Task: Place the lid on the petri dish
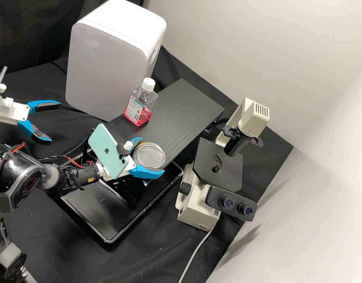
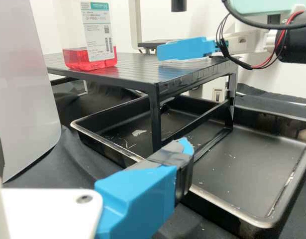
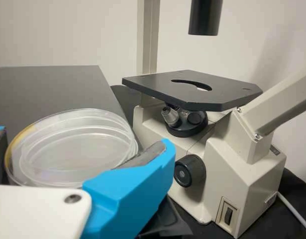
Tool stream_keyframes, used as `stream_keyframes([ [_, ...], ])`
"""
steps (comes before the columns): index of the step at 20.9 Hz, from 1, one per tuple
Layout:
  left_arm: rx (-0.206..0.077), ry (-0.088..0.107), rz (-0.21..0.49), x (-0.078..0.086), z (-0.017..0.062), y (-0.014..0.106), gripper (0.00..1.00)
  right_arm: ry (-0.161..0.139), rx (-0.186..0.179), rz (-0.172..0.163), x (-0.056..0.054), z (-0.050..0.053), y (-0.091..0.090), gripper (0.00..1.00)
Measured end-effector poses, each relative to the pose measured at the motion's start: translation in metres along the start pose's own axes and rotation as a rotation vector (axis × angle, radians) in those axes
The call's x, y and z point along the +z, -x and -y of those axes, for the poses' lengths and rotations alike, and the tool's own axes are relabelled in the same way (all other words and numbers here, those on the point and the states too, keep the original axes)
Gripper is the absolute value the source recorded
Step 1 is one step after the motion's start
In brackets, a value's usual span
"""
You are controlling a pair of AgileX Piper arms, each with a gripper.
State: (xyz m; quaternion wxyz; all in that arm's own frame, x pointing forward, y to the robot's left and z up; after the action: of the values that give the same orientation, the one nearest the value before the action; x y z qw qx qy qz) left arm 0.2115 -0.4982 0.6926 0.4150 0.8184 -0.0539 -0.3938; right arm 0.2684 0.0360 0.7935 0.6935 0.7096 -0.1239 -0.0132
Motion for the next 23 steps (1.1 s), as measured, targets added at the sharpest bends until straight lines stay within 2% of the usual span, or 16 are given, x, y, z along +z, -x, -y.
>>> stream_keyframes([
  [8, 0.000, 0.000, 0.000, 0.0000, 0.0000, 0.0000, 1.00, -0.019, -0.007, -0.014, -0.0008, 0.0001, -0.0004, 0.00],
  [16, 0.000, 0.000, 0.000, 0.0000, 0.0000, 0.0000, 1.00, -0.016, -0.014, -0.015, 0.0001, 0.0008, 0.0006, 0.00],
  [17, 0.000, 0.000, 0.000, 0.0000, 0.0000, 0.0000, 1.00, -0.015, -0.015, -0.016, 0.0000, 0.0009, 0.0006, 1.00],
  [23, 0.000, 0.000, 0.000, 0.0000, 0.0000, 0.0000, 1.00, -0.015, -0.014, -0.020, -0.0005, 0.0005, 0.0008, 1.00],
])
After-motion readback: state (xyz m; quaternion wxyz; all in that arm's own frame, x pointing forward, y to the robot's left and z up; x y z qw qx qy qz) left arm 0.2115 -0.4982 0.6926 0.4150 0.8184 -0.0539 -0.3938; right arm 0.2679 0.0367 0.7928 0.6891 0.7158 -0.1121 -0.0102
